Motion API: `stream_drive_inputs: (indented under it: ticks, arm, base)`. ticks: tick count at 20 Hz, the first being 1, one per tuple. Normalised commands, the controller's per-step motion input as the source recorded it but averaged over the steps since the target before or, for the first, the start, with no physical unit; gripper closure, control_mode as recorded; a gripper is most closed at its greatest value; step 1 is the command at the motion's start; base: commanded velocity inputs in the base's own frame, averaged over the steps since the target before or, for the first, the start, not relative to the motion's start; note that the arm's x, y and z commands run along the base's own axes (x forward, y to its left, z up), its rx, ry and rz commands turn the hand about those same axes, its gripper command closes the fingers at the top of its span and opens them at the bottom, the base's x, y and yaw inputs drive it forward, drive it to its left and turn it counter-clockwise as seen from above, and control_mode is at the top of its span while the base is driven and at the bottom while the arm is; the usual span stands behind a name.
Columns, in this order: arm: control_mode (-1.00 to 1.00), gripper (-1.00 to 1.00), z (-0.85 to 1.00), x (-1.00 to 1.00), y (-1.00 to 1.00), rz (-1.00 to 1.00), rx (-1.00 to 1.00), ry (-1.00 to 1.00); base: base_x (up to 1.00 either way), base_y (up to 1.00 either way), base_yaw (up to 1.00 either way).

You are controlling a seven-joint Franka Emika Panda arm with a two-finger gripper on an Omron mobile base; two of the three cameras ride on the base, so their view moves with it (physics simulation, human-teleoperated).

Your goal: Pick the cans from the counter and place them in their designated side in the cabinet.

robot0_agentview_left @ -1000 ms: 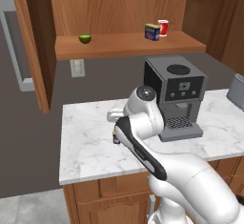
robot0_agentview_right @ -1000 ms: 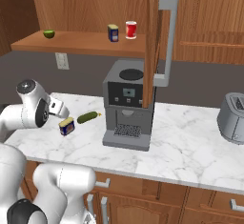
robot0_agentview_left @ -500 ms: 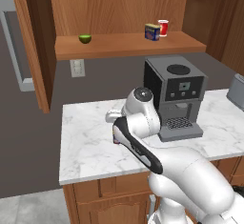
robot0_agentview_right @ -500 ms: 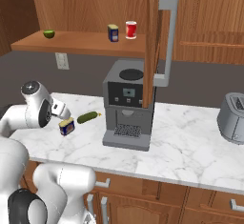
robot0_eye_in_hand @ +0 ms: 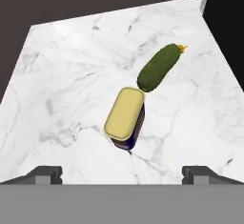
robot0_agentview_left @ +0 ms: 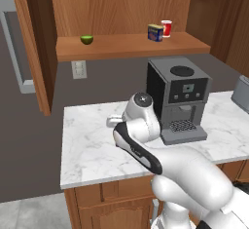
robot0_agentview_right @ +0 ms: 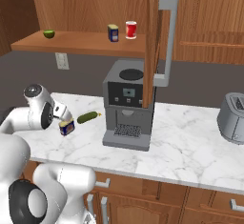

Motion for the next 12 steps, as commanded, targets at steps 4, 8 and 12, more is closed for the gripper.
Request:
stream_drive_inputs:
  ticks: [4, 8, 12]
  arm:
    - [-1.0, -1.0, -0.18, 0.11, 0.02, 0.0, 0.0, 0.0]
    - [-1.0, -1.0, -0.18, 0.12, 0.02, 0.0, 0.0, 0.0]
    - [-1.0, -1.0, -0.17, 0.13, 0.0, 0.0, 0.0, 0.0]
  base:
    - [0.0, 0.0, 0.0]
    - [0.0, 0.0, 0.0]
    - [0.0, 0.0, 0.0]
